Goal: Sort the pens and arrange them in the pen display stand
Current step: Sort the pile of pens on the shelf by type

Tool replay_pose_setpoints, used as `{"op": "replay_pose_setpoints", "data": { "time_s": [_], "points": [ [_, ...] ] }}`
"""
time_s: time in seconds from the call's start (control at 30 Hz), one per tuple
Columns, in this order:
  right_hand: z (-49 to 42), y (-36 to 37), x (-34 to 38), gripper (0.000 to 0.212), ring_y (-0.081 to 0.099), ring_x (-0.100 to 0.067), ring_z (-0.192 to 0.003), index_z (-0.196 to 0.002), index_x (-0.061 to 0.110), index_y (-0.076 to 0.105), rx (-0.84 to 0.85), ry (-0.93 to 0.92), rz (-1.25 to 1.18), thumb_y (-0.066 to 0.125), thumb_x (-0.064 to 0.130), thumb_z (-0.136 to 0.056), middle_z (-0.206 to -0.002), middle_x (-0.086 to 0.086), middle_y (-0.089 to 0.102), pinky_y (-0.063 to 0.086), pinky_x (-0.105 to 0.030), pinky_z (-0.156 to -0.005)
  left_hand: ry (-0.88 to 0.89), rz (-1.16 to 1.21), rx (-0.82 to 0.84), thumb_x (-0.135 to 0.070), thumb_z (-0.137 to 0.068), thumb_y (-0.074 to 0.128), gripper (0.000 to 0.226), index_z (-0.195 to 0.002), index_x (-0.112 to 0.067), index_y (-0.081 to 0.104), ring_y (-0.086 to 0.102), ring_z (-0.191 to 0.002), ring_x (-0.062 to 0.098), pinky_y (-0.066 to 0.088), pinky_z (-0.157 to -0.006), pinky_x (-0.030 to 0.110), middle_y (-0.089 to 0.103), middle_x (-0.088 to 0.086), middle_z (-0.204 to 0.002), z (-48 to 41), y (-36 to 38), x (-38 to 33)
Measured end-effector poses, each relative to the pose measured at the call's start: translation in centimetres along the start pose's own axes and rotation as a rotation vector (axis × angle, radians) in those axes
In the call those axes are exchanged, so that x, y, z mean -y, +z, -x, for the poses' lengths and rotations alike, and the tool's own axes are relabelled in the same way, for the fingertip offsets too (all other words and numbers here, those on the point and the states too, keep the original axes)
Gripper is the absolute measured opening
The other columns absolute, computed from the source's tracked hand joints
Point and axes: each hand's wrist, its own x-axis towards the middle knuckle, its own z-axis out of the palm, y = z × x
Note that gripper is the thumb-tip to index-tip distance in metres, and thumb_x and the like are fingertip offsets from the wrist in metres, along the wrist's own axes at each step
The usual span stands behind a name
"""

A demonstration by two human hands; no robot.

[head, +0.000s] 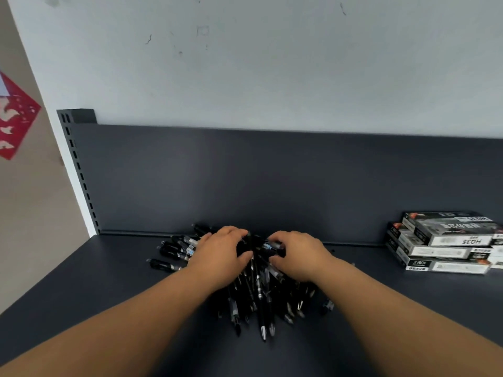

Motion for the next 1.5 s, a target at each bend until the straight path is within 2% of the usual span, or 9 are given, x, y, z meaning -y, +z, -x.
{"op": "replay_pose_setpoints", "data": {
  "time_s": [0.27, 0.4, 0.5, 0.7, 0.83, 1.07, 1.23, 1.37, 1.5],
  "points": [
    [0.3, -0.2, 0.0, 0.029, 0.061, -0.011, -0.102, -0.120, 0.027, 0.065, -0.206, -0.047, -0.195, 0.061, 0.026, -0.091, -0.112, 0.007, 0.067, 0.051, -0.027, -0.090, 0.104, 0.104, -0.017, -0.030, -0.095, 0.053, 0.045, -0.140, -0.032, 0.045, 0.041, -0.131, 0.013, 0.026, -0.115, 0.036, 0.041, -0.010, -0.145, -1.1, 0.2, -0.2],
    [0.8, -0.9, 0.0, 0.016, 0.061, -0.001, -0.083, -0.104, 0.028, 0.072, -0.377, -0.090, -0.380, 0.066, 0.028, -0.090, -0.093, 0.012, 0.069, 0.048, -0.013, -0.076, 0.224, 0.190, -0.038, -0.023, -0.094, 0.056, 0.045, -0.138, -0.029, 0.048, 0.044, -0.129, 0.007, 0.025, -0.105, 0.011, 0.048, -0.011, -0.141, -1.3, -0.5, -1.0],
    [1.4, -1.7, 0.2, 0.008, 0.059, 0.003, -0.076, -0.095, 0.030, 0.070, -0.503, -0.110, -0.527, 0.067, 0.026, -0.089, -0.086, 0.015, 0.065, 0.042, -0.004, -0.067, 0.228, 0.299, -0.060, -0.024, -0.094, 0.057, 0.042, -0.135, -0.031, 0.051, 0.048, -0.123, 0.005, 0.030, -0.097, 0.010, 0.054, -0.013, -0.134, -1.2, -1.2, -1.6],
    [2.7, -3.3, 1.5, 0.010, 0.063, -0.006, -0.073, -0.089, 0.026, 0.071, -0.523, -0.183, -0.815, 0.062, 0.025, -0.092, -0.078, 0.008, 0.069, 0.047, -0.012, -0.065, 0.194, 0.467, -0.093, -0.026, -0.092, 0.060, 0.019, -0.111, -0.029, 0.065, 0.060, -0.091, 0.006, 0.041, -0.095, 0.025, 0.069, -0.011, -0.095, -1.1, -2.2, -1.8],
    [2.2, -3.9, 1.7, 0.035, 0.065, -0.010, -0.077, -0.091, 0.026, 0.073, -0.409, -0.074, -1.087, 0.043, 0.042, -0.099, -0.088, 0.000, 0.072, 0.052, -0.026, -0.079, 0.118, 0.576, -0.168, -0.026, -0.092, 0.061, 0.011, -0.099, -0.032, 0.068, 0.057, -0.068, -0.002, 0.042, -0.067, 0.013, 0.066, -0.015, -0.076, -1.2, -2.3, -1.5],
    [0.3, -2.1, 0.9, 0.021, 0.062, -0.013, -0.101, -0.110, 0.026, 0.067, -0.128, 0.094, -0.473, 0.056, 0.035, -0.094, -0.109, 0.008, 0.067, 0.047, -0.024, -0.084, -0.026, 0.852, -0.180, -0.019, -0.093, 0.060, 0.025, -0.114, -0.034, 0.060, 0.069, -0.079, 0.002, 0.048, -0.070, 0.008, 0.072, -0.009, -0.094, -0.4, -3.3, 0.1],
    [-1.2, 0.1, 0.5, 0.035, 0.057, -0.020, -0.113, -0.131, 0.023, 0.056, -0.007, 0.093, -0.133, 0.052, 0.031, -0.098, -0.127, 0.000, 0.061, 0.046, -0.028, -0.091, -0.093, 0.981, -0.126, -0.014, -0.091, 0.063, 0.034, -0.124, -0.021, 0.058, 0.069, -0.071, 0.008, 0.057, -0.071, 0.026, 0.073, -0.006, -0.085, 0.0, -2.5, 0.2],
    [-1.5, 1.1, 0.9, 0.022, 0.064, -0.021, -0.095, -0.106, 0.014, 0.070, -0.099, 0.081, -0.123, 0.056, 0.027, -0.095, -0.101, -0.004, 0.071, 0.054, -0.037, -0.085, -0.109, 0.913, -0.138, -0.019, -0.088, 0.067, 0.031, -0.118, -0.026, 0.063, 0.071, -0.079, 0.014, 0.057, -0.082, 0.039, 0.074, -0.006, -0.082, 0.0, -2.0, 0.8],
    [-0.7, -0.6, 1.2, 0.015, 0.062, -0.014, -0.092, -0.098, 0.023, 0.072, -0.445, 0.047, -0.267, 0.061, 0.030, -0.092, -0.099, 0.004, 0.067, 0.048, -0.023, -0.083, -0.091, 0.842, -0.191, -0.024, -0.090, 0.064, 0.020, -0.110, -0.027, 0.068, 0.068, -0.076, 0.003, 0.050, -0.070, 0.010, 0.071, -0.010, -0.081, 0.1, -2.2, 0.3]
  ]
}}
